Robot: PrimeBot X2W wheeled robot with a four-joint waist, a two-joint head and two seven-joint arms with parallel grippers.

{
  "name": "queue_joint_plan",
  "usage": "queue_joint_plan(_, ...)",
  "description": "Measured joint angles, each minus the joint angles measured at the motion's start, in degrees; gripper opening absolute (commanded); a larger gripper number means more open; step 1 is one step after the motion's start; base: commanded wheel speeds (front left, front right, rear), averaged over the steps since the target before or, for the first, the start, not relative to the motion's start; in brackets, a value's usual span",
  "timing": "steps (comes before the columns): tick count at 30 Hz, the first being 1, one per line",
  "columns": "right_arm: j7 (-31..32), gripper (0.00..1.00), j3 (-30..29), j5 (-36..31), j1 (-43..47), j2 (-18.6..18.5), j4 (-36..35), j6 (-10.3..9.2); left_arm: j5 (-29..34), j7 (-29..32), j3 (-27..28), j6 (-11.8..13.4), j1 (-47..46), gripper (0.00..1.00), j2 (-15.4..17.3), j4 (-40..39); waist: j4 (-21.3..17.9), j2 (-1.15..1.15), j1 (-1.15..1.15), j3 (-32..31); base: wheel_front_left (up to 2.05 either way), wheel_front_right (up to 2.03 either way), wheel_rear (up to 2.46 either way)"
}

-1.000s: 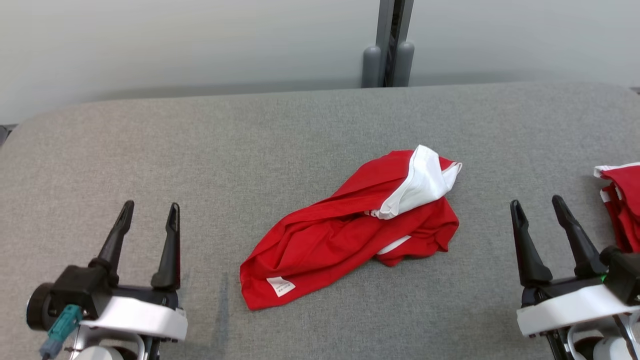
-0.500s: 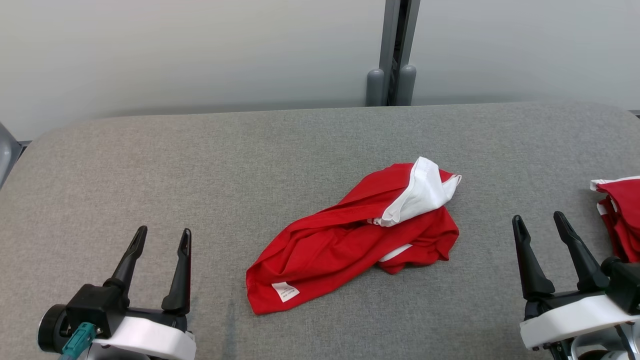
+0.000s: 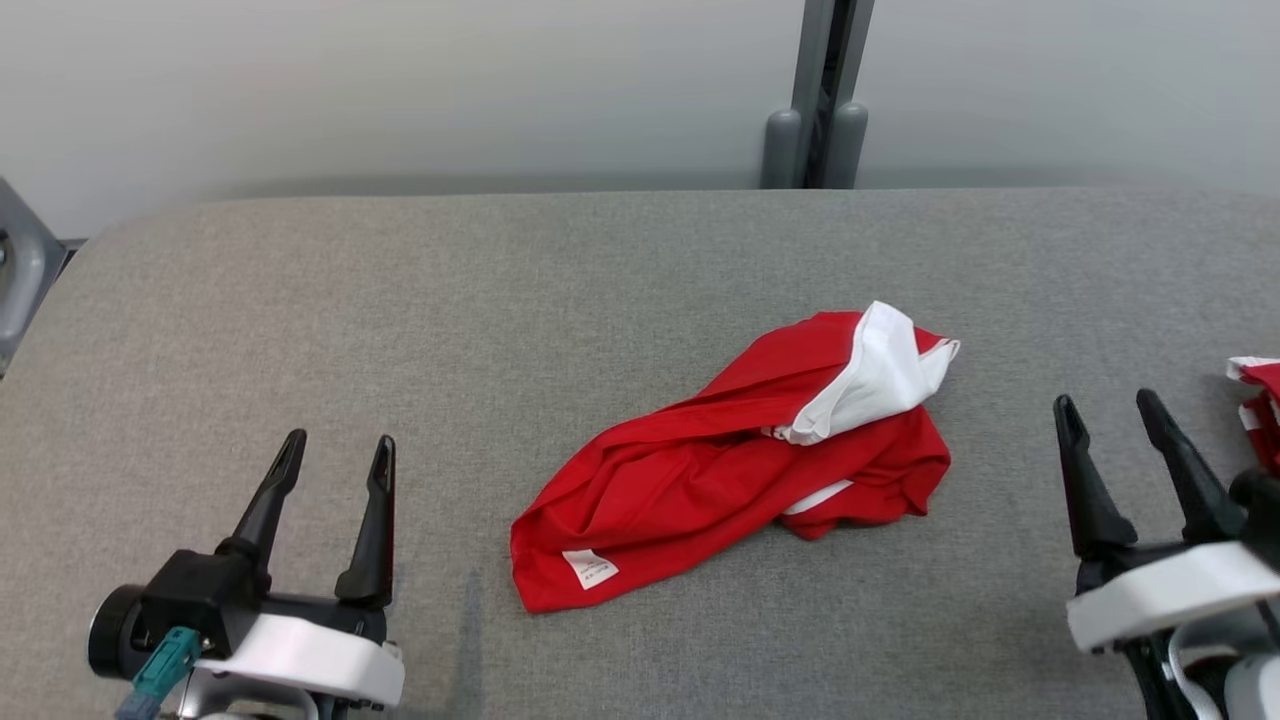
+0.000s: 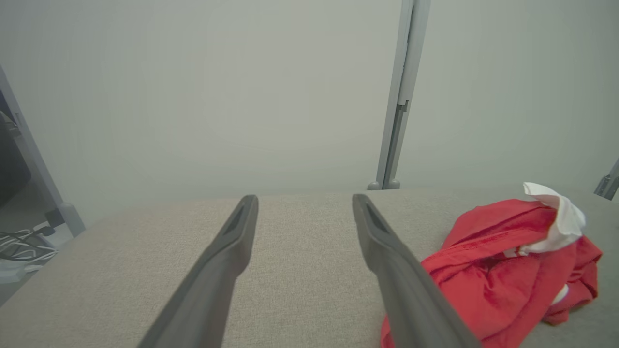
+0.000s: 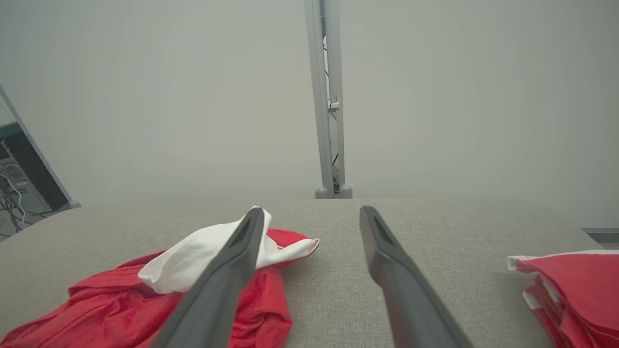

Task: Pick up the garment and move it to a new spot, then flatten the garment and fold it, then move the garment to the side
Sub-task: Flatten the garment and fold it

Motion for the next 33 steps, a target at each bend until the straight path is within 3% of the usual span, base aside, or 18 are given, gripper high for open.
queue_joint_plan(4, 1.94, 1.00, 1.70, 2.31, -4.88, -3.39, 4.89, 0.00, -0.11, -0.20, -0.51, -0.24, -1.65, 1.00, -0.41, 0.19, 1.05, 0.00, 0.00, 1.46, 0.00, 0.00, 0.00)
queue_joint_plan(12, 5.49, 1.00, 10.42, 8.44, -16.69, -11.92, 14.49, 0.00, -0.44, -2.08, -1.60, -1.33, -5.21, 1.00, -1.31, 1.92, 4.03, 0.00, 0.00, 6.28, 0.00, 0.00, 0.00)
queue_joint_plan(21, 8.66, 1.00, 21.48, 15.29, -27.71, -17.77, 22.41, 0.00, -0.53, -4.35, -2.80, -2.58, -9.41, 1.00, -2.63, 6.12, 7.66, 0.00, 0.00, 10.89, 0.00, 0.00, 0.00)
queue_joint_plan(22, 8.54, 0.65, 21.96, 16.08, -28.13, -18.08, 22.79, 0.00, -0.54, -4.49, -2.81, -2.68, -9.50, 1.00, -2.72, 6.46, 7.84, 0.00, 0.00, 11.07, 0.00, 0.00, 0.00)
queue_joint_plan(23, 8.43, 0.41, 22.53, 16.77, -28.43, -18.37, 22.99, 0.00, -0.54, -4.72, -2.79, -2.74, -9.51, 1.00, -2.74, 6.82, 7.93, 0.00, 0.00, 11.20, 0.00, 0.00, 0.00)
queue_joint_plan(24, 8.21, 0.00, 23.06, 17.68, -28.65, -18.60, 23.02, 0.00, -0.56, -4.90, -2.71, -2.78, -9.65, 1.00, -2.78, 7.19, 7.96, 0.00, 0.00, 11.28, 0.00, 0.00, 0.00)
queue_joint_plan(33, 4.99, 0.00, 23.53, 20.93, -29.30, -20.14, 19.45, 0.00, -0.87, -5.71, -1.86, -2.82, -10.53, 1.00, -2.18, 8.46, 6.88, 0.00, 0.00, 11.25, 0.00, 0.00, 0.00)
